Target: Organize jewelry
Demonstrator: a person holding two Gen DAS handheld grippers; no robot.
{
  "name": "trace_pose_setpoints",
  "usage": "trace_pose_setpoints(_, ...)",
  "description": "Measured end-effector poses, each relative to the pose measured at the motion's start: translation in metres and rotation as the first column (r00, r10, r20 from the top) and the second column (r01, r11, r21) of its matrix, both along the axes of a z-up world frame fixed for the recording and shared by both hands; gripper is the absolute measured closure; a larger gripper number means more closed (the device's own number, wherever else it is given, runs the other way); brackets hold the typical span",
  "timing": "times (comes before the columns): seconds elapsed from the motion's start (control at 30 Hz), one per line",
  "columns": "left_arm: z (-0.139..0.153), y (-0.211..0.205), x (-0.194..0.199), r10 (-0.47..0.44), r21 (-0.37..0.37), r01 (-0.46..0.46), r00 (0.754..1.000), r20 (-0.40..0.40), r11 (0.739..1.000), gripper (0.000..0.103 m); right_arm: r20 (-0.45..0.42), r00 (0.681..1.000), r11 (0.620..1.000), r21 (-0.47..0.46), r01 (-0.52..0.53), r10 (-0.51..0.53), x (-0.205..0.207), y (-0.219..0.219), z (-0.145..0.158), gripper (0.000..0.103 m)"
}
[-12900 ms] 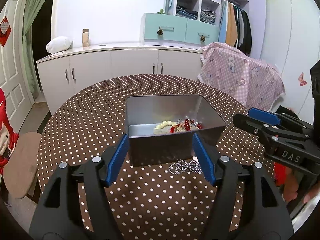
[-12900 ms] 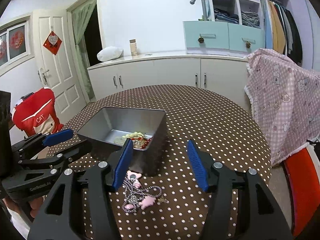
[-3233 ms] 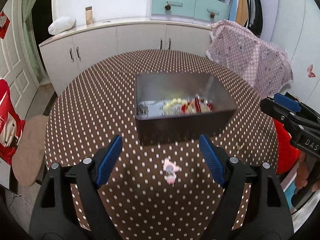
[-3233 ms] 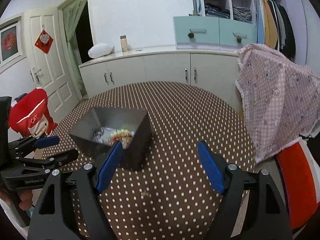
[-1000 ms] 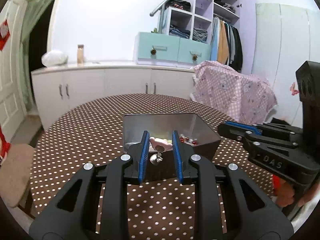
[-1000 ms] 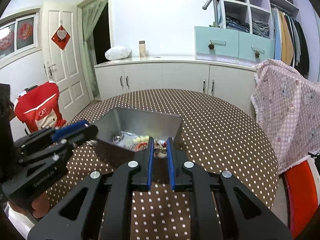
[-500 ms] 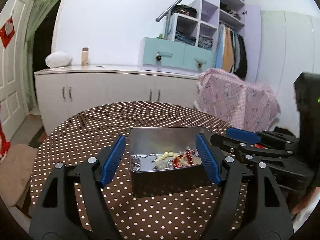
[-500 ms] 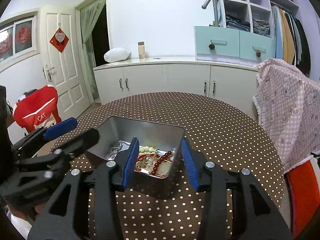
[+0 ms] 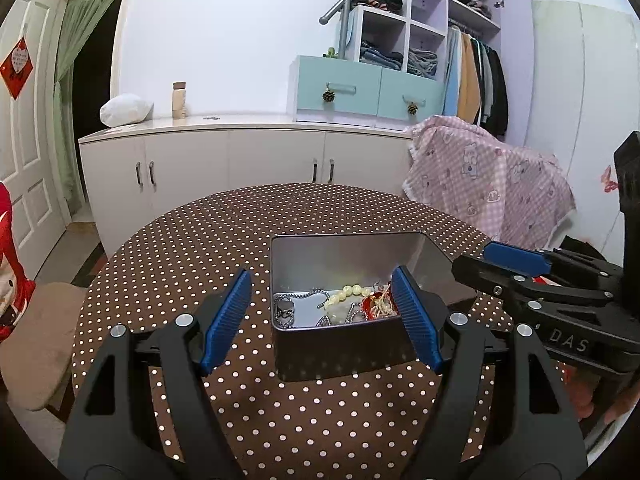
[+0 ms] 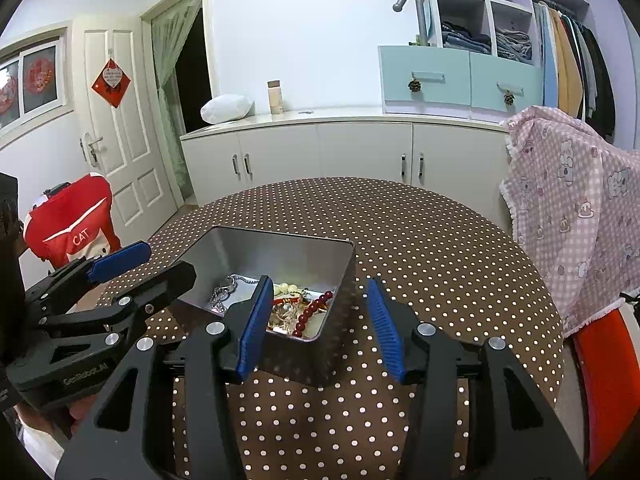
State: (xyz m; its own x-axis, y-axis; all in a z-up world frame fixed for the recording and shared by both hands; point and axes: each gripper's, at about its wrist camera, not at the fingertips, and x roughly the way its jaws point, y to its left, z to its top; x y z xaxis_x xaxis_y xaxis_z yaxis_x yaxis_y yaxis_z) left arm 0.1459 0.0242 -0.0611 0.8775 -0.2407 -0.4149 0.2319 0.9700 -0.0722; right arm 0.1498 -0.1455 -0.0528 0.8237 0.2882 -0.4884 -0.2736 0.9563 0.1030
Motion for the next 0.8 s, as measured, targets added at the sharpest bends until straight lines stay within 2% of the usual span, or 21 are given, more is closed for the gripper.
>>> trace_pose_setpoints(0.33, 0.0, -0.01, -0.015, 0.042, 0.063, -0.041, 0.999, -0.011, 0.997, 0.019, 0.012, 0.999, 0.999, -0.009, 0.036, -0.036, -0.018, -0.008, 0.001, 0.043)
trace_pose_setpoints(0.47, -0.001, -0.011, -0.02, 0.064, 0.064, -0.062, 0.998, -0.029, 0.996, 0.018, 0.028, 0.998, 0.999, -0.013, 0.049, -0.048, -0.027, -0.013, 0.002, 0.036)
trace_pose_setpoints(0.63, 0.007, -0.014, -0.035, 0.094, 0.069, -0.094, 0.996, 0.001, 0.993, 0.017, 0.065, 0.996, 0.997, -0.026, 0.067, -0.065, -0.042, -0.015, 0.009, 0.025)
trace_pose_setpoints(0.8, 0.019, -0.018, -0.055, 0.111, 0.064, -0.114, 0.993, 0.046, 0.991, 0.015, 0.109, 0.992, 0.998, -0.028, 0.063, -0.059, -0.061, -0.017, 0.016, 0.019)
